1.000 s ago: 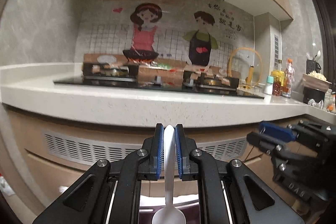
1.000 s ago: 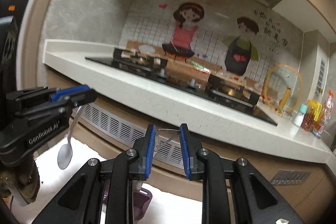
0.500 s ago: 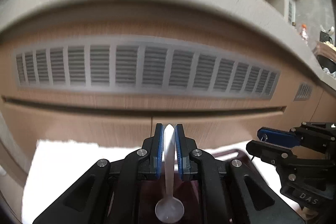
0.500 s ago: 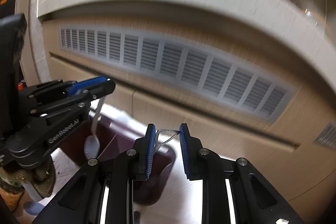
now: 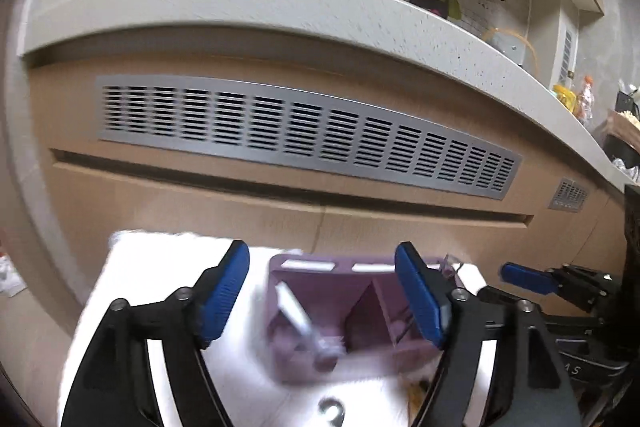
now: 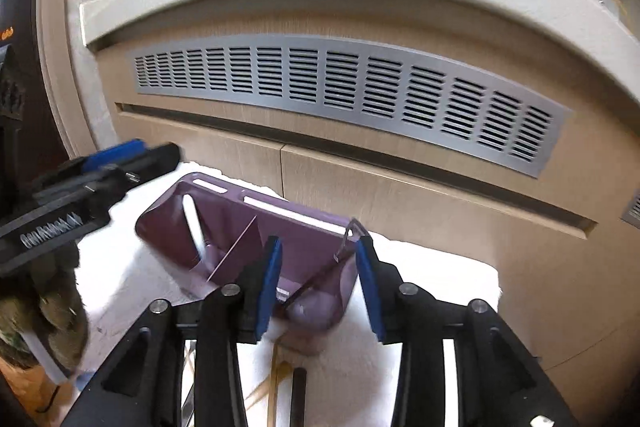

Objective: Organize utensils
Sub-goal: 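Lower both held utensils into the purple caddy and open both tools, then grasp the white-ball spoon with the left tool while the right tool grasps a wooden chopstick, then carry the ball spoon and chopstick over the caddy and release both into it, then withdraw both open tools from the caddy back over the table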

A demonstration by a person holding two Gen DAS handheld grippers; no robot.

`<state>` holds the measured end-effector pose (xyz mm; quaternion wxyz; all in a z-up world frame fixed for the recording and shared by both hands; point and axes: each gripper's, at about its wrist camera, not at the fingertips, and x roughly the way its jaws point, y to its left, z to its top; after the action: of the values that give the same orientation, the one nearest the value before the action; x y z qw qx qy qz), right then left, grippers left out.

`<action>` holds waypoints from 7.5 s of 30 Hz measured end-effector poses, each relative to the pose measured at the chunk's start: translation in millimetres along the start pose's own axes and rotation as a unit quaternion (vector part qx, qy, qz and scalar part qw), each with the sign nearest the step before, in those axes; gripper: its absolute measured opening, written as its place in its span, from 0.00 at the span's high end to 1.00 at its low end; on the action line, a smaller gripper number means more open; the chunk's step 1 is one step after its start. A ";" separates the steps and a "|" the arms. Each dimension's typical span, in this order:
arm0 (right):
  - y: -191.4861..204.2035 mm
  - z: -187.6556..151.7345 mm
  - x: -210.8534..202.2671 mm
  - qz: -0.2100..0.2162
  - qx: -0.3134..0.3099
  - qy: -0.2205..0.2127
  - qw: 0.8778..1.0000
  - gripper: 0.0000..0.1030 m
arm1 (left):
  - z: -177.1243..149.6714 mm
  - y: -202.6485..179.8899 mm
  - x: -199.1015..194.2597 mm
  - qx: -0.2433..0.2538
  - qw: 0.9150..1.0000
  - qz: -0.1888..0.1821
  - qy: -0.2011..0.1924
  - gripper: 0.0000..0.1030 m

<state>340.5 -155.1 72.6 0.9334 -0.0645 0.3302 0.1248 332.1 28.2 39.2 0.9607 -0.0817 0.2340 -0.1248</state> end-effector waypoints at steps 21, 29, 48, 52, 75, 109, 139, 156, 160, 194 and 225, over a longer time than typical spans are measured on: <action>75.0 -114.8 8.2 0.108 -0.087 0.125 0.982 0.67 | -149.2 40.6 -99.3 -0.019 0.983 0.066 0.169 0.21; 75.8 -123.9 29.6 0.113 -0.088 0.150 0.978 0.75 | -153.7 46.4 -94.9 -0.026 0.981 0.056 0.183 0.21; 62.5 -107.0 -14.5 0.111 -0.075 0.113 0.985 0.94 | -138.1 8.6 -63.3 0.024 0.976 0.011 0.216 0.39; 50.3 -108.4 -24.3 0.109 -0.060 0.103 0.987 0.94 | -128.9 -15.6 -29.6 0.036 0.965 0.017 0.258 0.76; 28.3 -131.8 -33.4 0.116 -0.028 0.100 0.988 0.94 | -169.4 -49.7 -34.5 0.063 0.970 0.052 0.230 0.78; 84.7 -99.1 39.2 0.061 -0.087 0.142 0.984 0.95 | -102.5 8.6 -122.7 0.016 0.996 0.008 0.092 0.78; 45.4 79.9 -190.5 0.047 -0.031 -0.188 0.981 0.95 | 100.1 -61.8 -155.7 0.072 0.996 -0.040 -0.034 0.78; 3.9 100.2 -31.0 0.039 0.009 -0.130 0.991 0.95 | 86.4 -22.8 7.0 0.031 0.993 -0.078 0.086 0.78; 3.7 75.1 14.6 0.049 0.019 -0.070 0.996 0.95 | 59.8 -13.4 39.3 0.010 0.988 -0.082 0.128 0.78; 35.1 -75.3 -41.1 0.029 -0.060 0.026 0.997 0.48 | -69.2 24.3 -88.7 0.000 0.982 -0.015 0.187 0.45; 56.4 -165.5 -58.9 0.036 -0.043 0.077 0.995 0.12 | -172.7 25.4 -103.7 0.039 0.975 0.063 0.210 0.56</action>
<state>181.4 -145.7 -20.3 0.8964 -0.1021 0.3977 0.1670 166.9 64.3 -73.3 0.8987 -0.0015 0.4298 -0.0875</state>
